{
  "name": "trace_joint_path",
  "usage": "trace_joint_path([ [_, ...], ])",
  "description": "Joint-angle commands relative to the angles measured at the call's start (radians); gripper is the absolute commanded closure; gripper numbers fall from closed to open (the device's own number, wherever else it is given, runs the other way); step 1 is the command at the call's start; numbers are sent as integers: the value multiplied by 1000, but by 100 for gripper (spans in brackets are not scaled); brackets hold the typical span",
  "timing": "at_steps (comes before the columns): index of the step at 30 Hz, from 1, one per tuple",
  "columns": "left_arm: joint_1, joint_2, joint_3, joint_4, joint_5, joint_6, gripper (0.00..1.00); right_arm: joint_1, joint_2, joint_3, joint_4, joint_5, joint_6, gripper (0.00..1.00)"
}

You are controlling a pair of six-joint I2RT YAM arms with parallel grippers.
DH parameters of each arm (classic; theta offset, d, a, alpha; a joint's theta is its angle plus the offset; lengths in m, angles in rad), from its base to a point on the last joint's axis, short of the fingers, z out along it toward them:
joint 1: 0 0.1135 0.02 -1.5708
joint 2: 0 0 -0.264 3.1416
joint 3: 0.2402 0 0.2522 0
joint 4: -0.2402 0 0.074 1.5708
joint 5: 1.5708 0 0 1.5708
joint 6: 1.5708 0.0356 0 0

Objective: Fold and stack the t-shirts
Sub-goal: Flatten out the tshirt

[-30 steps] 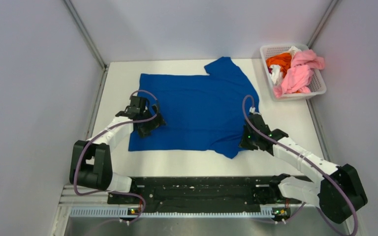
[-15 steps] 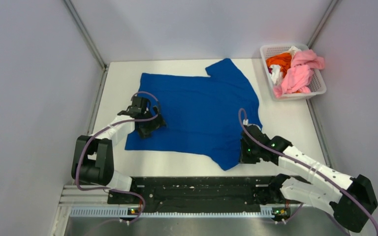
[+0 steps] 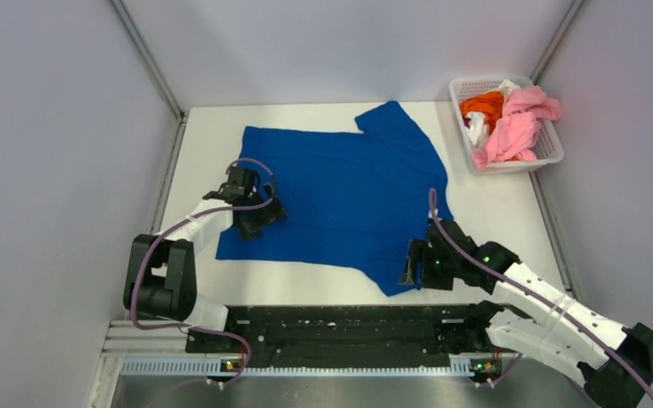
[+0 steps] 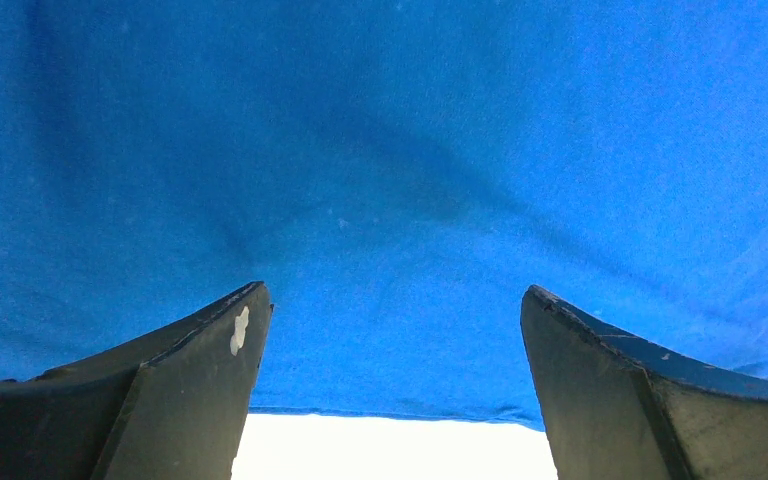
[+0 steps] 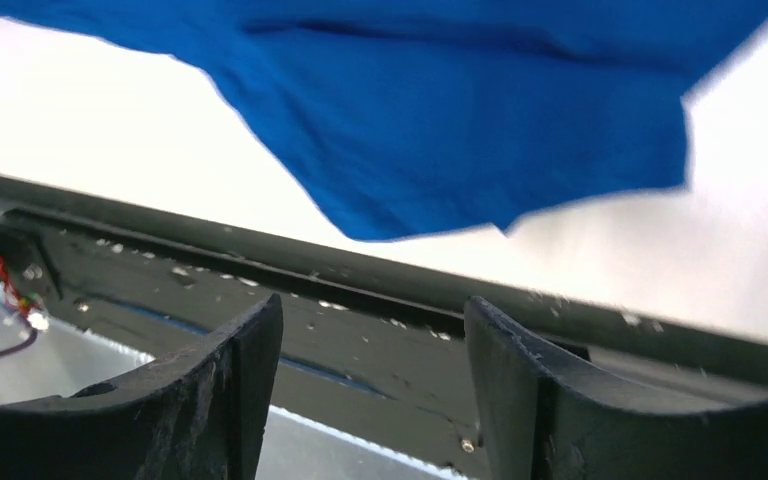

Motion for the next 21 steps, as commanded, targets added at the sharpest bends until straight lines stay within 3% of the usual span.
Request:
trace_joint_path([
  [1, -1, -5, 2, 9, 16, 12, 1, 38, 112, 53, 280, -106, -153, 34],
  [6, -2, -11, -7, 7, 24, 7, 1, 215, 410, 180, 238, 122, -211, 36],
  [10, -2, -21, -14, 2, 20, 8, 1, 296, 600, 217, 245, 178, -186, 41],
  [15, -2, -45, -26, -9, 7, 12, 1, 347, 715, 234, 233, 243, -152, 52],
  [17, -1, -49, -26, -10, -1, 11, 1, 354, 740, 228, 233, 262, -135, 59],
  [21, -1, -55, -25, -12, -1, 11, 1, 363, 763, 244, 201, 301, -103, 91],
])
